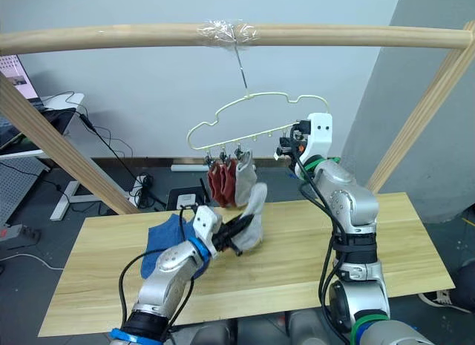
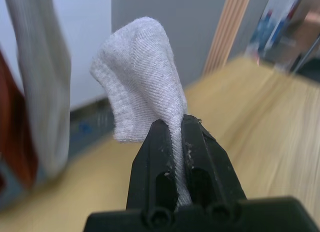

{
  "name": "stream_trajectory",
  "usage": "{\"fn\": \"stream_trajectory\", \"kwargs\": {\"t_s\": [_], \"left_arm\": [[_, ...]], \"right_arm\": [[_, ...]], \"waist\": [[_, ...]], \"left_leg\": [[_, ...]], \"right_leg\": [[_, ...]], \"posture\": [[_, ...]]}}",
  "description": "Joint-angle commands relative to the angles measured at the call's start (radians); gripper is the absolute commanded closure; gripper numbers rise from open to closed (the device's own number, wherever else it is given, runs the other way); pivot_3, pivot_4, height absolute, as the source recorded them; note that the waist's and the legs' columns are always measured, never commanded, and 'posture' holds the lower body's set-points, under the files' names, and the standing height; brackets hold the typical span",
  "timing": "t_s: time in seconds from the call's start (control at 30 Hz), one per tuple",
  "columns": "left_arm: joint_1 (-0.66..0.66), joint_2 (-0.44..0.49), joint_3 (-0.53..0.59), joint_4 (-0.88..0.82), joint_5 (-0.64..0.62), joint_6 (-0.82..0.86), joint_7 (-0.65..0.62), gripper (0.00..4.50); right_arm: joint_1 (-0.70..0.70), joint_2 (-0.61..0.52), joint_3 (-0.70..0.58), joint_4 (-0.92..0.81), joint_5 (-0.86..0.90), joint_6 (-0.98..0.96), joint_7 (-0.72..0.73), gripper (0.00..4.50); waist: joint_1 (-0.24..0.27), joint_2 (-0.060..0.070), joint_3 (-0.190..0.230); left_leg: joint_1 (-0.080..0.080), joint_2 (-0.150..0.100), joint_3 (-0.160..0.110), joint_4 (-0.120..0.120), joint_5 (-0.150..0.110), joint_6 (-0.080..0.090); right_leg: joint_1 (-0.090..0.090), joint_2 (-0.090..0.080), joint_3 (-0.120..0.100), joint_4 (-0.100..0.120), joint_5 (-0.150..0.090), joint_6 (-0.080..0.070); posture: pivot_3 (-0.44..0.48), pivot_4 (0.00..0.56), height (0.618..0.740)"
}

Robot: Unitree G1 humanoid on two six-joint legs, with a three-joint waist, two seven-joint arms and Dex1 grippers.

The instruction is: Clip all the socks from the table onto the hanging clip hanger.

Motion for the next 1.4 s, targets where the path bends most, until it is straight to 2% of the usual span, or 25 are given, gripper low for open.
{"fn": "stream_trajectory", "kwargs": {"t_s": [0.03,0.23,0.37,1.03,1.13,1.33,1.4], "left_arm": [[-0.028,-0.021,0.007,-0.104,-0.053,0.061,0.020,4.47],[-0.042,-0.024,-0.020,-0.127,-0.046,0.082,0.013,4.47],[-0.043,-0.025,-0.026,-0.138,-0.054,0.091,0.015,4.47],[-0.104,-0.056,-0.025,-0.106,-0.036,0.066,0.018,4.47],[-0.112,-0.058,-0.024,-0.097,-0.033,0.060,0.021,4.50],[-0.119,-0.060,-0.021,-0.090,-0.037,0.072,0.029,4.50],[-0.120,-0.057,-0.015,-0.090,-0.050,0.096,0.028,3.97]], "right_arm": [[-0.046,0.010,-0.091,-0.054,0.083,0.127,-0.067,4.50],[-0.113,0.067,-0.226,-0.068,0.198,0.284,-0.175,4.50],[-0.119,0.088,-0.263,-0.086,0.237,0.342,-0.221,4.50],[-0.073,0.104,-0.234,-0.120,0.283,0.379,-0.256,4.50],[-0.062,0.106,-0.234,-0.130,0.300,0.386,-0.257,3.74],[-0.055,0.088,-0.249,-0.136,0.321,0.374,-0.235,1.48],[-0.053,0.070,-0.257,-0.150,0.340,0.374,-0.213,0.80]], "waist": [[0.000,0.000,0.000],[-0.002,0.001,-0.001],[-0.002,0.001,-0.001],[-0.004,0.005,-0.004],[-0.004,0.005,-0.004],[-0.007,0.005,-0.004],[-0.007,0.005,-0.004]], "left_leg": [[0.000,0.000,0.000,0.000,0.000,0.000],[0.000,0.000,0.000,0.000,0.000,0.000],[-0.001,0.000,0.000,0.000,0.000,0.000],[-0.001,0.000,0.001,0.000,0.000,0.000],[-0.001,0.000,0.000,0.000,0.000,0.001],[-0.001,0.000,0.001,0.000,0.000,0.001],[-0.001,0.000,0.001,0.000,0.000,0.001]], "right_leg": [[0.000,0.000,0.000,0.000,-0.001,0.002],[0.000,0.000,0.000,-0.001,-0.002,0.003],[0.000,0.000,0.000,-0.001,-0.001,0.003],[0.000,0.001,0.000,-0.001,-0.002,0.004],[0.000,0.001,0.000,-0.001,-0.002,0.004],[0.000,0.001,0.000,-0.001,-0.002,0.004],[0.000,0.001,0.000,-0.001,-0.002,0.004]], "posture": [[-0.077,0.130,0.740],[-0.077,0.123,0.740],[-0.082,0.114,0.740],[-0.083,0.105,0.740],[-0.083,0.104,0.740],[-0.083,0.105,0.740],[-0.083,0.104,0.740]]}}
